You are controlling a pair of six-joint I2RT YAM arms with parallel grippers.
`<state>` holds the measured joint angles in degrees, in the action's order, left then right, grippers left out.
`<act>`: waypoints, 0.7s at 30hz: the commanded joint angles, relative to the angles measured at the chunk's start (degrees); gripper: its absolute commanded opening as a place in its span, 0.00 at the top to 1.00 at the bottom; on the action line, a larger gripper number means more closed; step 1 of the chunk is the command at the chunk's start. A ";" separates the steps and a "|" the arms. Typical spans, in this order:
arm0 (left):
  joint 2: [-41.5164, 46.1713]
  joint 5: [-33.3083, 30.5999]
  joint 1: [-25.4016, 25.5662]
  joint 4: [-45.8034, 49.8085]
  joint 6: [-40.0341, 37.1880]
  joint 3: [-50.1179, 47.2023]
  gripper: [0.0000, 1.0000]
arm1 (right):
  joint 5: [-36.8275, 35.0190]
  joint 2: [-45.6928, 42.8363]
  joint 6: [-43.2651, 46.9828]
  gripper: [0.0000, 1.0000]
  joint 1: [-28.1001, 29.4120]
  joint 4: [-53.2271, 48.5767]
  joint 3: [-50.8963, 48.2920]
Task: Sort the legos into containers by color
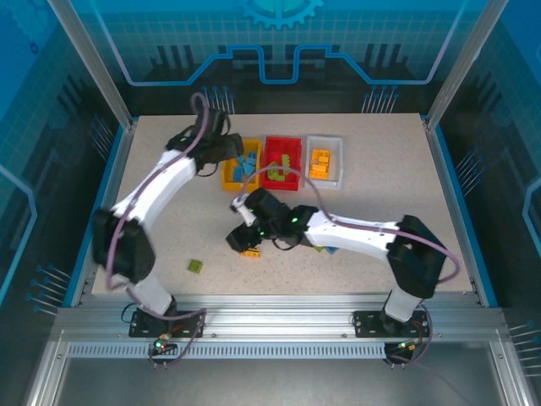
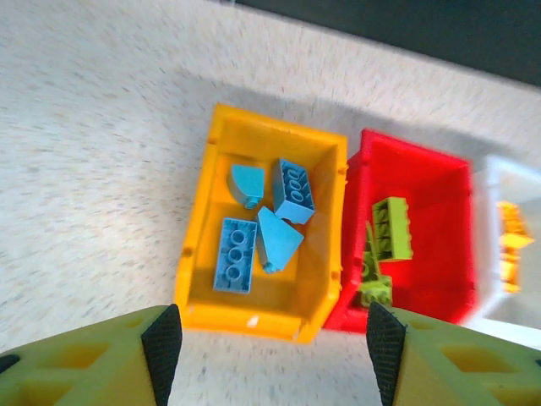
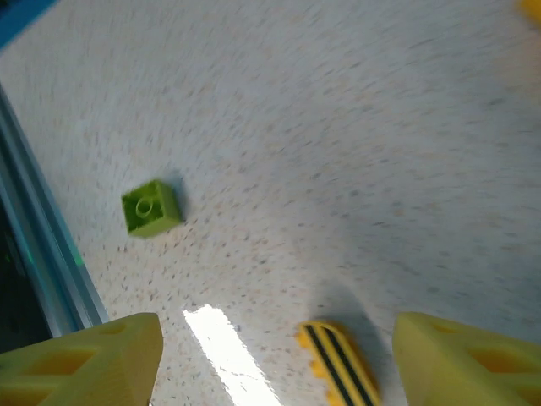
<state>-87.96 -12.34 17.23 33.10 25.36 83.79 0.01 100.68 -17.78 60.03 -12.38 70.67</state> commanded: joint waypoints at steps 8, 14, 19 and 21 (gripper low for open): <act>38.82 -7.24 -0.51 15.06 14.79 -15.90 0.34 | -2.25 18.03 9.60 0.18 8.44 -9.76 18.70; 49.39 -7.17 -0.53 24.08 18.41 -15.64 0.34 | -4.38 26.37 10.90 0.13 9.97 -15.84 28.58; 52.28 -7.13 -0.53 29.14 19.02 -14.07 0.34 | -5.64 30.48 11.73 0.12 10.64 -18.64 33.56; 52.71 -7.14 -0.54 29.84 19.03 -13.81 0.34 | -5.72 31.85 11.85 0.12 10.80 -19.25 35.21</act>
<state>-35.90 -18.46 17.04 58.67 43.20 68.64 -4.51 130.45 -7.27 69.67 -27.88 102.76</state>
